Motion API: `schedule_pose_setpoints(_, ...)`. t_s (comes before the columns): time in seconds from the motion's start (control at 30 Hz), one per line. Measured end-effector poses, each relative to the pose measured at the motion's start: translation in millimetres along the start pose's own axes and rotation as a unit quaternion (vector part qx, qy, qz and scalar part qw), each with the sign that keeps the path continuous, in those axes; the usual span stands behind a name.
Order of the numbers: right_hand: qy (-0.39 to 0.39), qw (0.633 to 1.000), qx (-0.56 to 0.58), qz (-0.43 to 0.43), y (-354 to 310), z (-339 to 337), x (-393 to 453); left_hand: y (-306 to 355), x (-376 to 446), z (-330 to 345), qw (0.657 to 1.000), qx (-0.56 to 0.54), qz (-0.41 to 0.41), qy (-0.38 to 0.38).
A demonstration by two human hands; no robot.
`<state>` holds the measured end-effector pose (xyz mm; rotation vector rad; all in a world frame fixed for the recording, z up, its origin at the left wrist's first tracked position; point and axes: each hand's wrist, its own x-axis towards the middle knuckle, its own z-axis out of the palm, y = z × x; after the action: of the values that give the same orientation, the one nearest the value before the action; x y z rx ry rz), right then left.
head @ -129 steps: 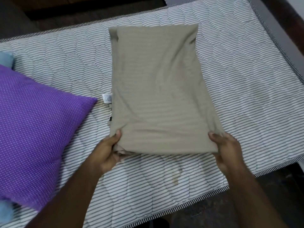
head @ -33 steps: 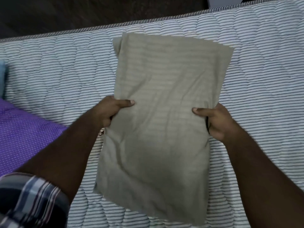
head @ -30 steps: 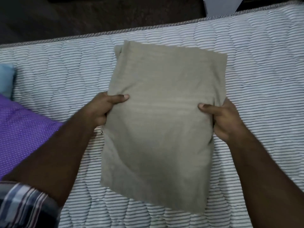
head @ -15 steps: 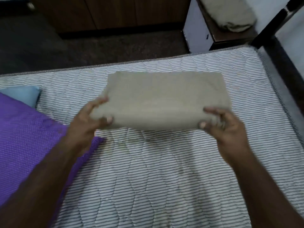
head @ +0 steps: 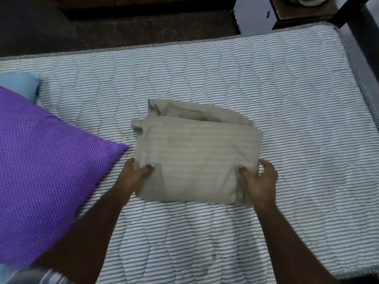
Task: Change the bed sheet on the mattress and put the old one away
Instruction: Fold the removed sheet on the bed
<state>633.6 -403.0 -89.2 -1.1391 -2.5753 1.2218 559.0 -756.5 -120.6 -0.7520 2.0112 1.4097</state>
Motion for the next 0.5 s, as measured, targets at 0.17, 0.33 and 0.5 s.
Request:
schedule_pose_setpoints(0.17, -0.053, 0.952, -0.225, -0.201, -19.1, 19.8, 39.5, -11.4, 13.9, 13.3, 0.982, 0.105, -0.047, 0.148)
schedule_pose_setpoints(0.33, -0.033, 0.896, -0.329, -0.296, -66.3, 40.5, 67.3, -43.7, -51.2, 53.4, 0.938, -0.14, -0.146, 0.28)
schedule_pose_setpoints(0.5, -0.183, 0.843, -0.407, -0.298, -120.4, 76.2, 108.9, -24.7, -86.3, 108.5, 0.887, -0.391, -0.246, 0.014)
